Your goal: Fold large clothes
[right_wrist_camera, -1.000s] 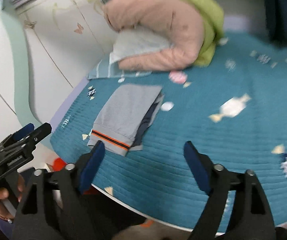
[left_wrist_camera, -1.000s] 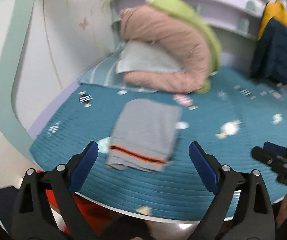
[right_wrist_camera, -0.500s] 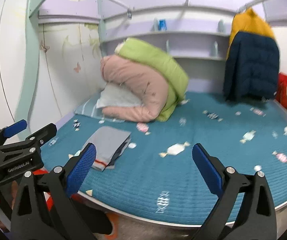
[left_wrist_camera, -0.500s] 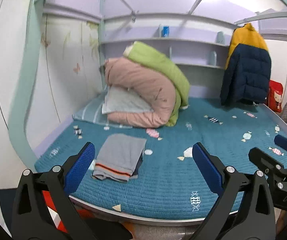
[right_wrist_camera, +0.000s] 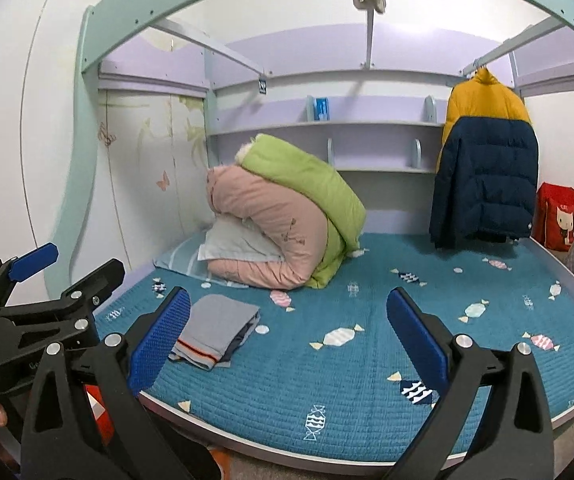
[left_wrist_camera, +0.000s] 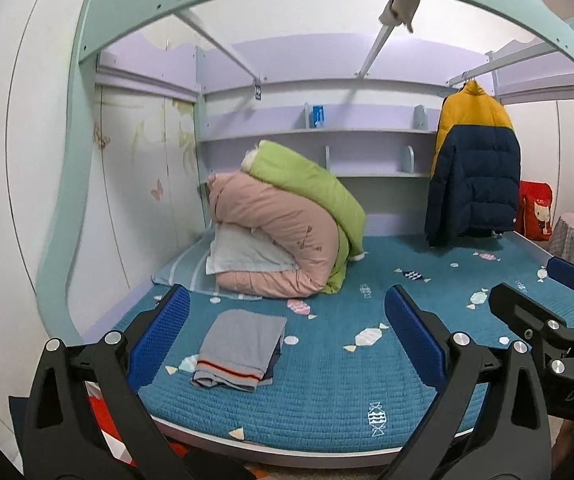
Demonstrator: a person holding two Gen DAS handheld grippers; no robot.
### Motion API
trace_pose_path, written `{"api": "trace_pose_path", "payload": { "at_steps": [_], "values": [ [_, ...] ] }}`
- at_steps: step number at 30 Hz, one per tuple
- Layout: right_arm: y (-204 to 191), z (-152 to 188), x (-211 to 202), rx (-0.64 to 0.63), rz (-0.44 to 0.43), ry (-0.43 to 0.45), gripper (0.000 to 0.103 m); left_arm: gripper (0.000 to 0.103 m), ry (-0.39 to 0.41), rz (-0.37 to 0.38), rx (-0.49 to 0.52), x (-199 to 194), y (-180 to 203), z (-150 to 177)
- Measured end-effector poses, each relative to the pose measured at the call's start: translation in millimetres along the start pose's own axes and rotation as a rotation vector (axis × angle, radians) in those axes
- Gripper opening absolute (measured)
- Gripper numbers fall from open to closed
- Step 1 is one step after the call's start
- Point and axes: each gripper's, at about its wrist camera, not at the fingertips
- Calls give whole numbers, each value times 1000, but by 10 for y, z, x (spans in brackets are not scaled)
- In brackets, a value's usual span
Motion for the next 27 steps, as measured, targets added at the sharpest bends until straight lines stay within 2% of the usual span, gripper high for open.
{"api": "trace_pose_path", "payload": {
  "at_steps": [12,20,27],
  "values": [
    [19,-80,-279,-8,46,98,95,98,84,-8,-6,-299,87,-113],
    [19,-81,-377,-16,79,137,95,98,136,-14,0,-395,142,-135],
    [40,-67,-385,-13,80,139,95,98,147,-12,-4,-412,141,-118]
  ]
}}
Point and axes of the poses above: each gripper's, at about its wrist camera, not at the fingertips, and x roughly the way its jaws point, y to its right, z to its underside, and after that the axes turned 4 degrees about -x, right-handed
